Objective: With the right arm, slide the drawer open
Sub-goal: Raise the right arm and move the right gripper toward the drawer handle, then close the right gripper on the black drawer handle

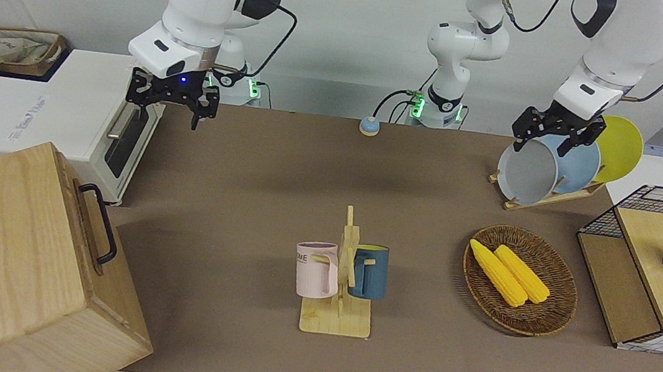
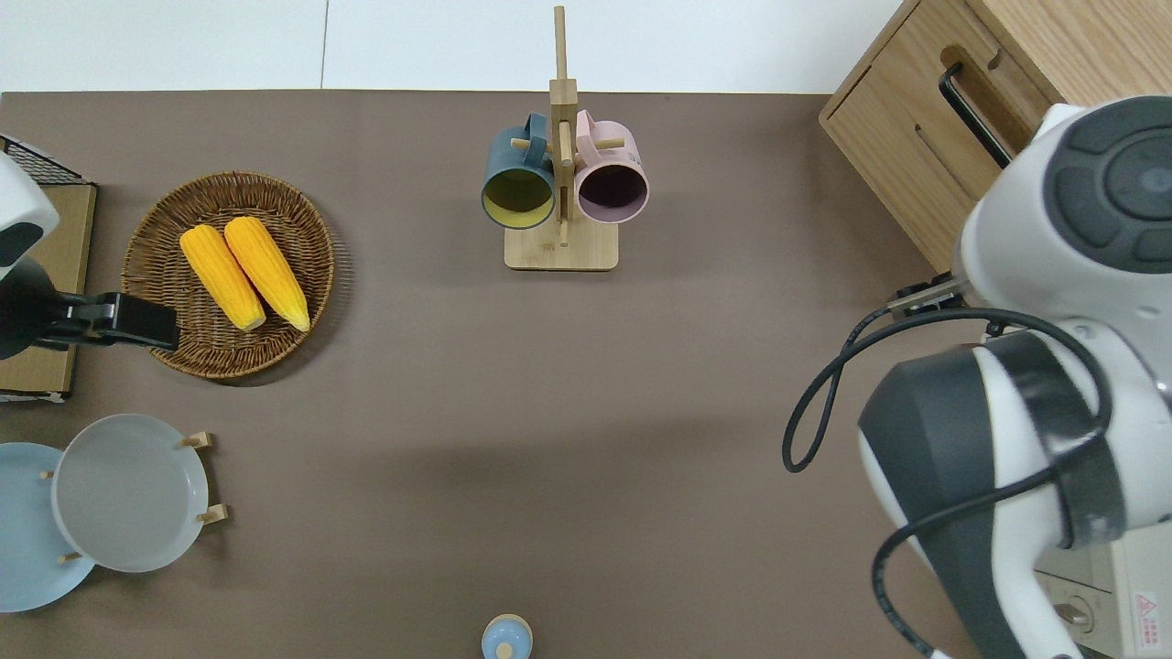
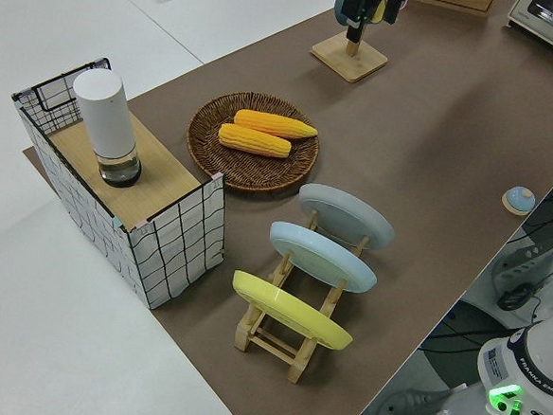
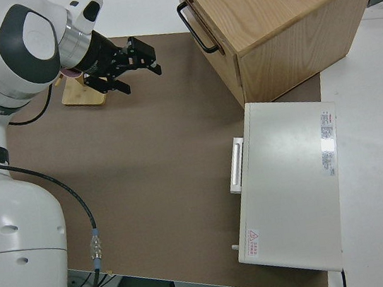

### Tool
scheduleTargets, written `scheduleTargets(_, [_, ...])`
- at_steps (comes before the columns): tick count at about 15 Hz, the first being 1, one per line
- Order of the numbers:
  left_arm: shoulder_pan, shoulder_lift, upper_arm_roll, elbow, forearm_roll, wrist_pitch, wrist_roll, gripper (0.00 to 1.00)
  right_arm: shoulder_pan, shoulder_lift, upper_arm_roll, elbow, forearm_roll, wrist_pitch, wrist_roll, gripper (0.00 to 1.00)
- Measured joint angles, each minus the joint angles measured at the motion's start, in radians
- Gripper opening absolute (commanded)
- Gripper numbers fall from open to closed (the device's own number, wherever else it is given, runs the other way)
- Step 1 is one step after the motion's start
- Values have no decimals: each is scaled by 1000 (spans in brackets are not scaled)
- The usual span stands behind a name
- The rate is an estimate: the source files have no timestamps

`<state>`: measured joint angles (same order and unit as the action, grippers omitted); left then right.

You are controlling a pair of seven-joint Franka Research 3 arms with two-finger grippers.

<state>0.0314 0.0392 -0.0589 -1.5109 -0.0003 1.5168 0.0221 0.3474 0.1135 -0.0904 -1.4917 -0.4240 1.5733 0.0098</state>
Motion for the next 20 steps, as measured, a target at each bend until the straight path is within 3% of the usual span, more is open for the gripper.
scheduleTargets(7, [0, 0, 0, 0, 0, 0, 0, 993, 18, 51, 114, -1, -275, 25, 54, 981])
scheduleTargets(9, [0, 0, 0, 0, 0, 0, 0, 993, 21, 85, 138, -9, -381, 63, 58, 981])
scheduleTargets(13, [0, 0, 0, 0, 0, 0, 0, 993, 26, 147, 140, -44, -580, 170, 71, 981])
scheduleTargets(20, [0, 0, 0, 0, 0, 0, 0, 993, 25, 237, 137, -54, -810, 234, 149, 981])
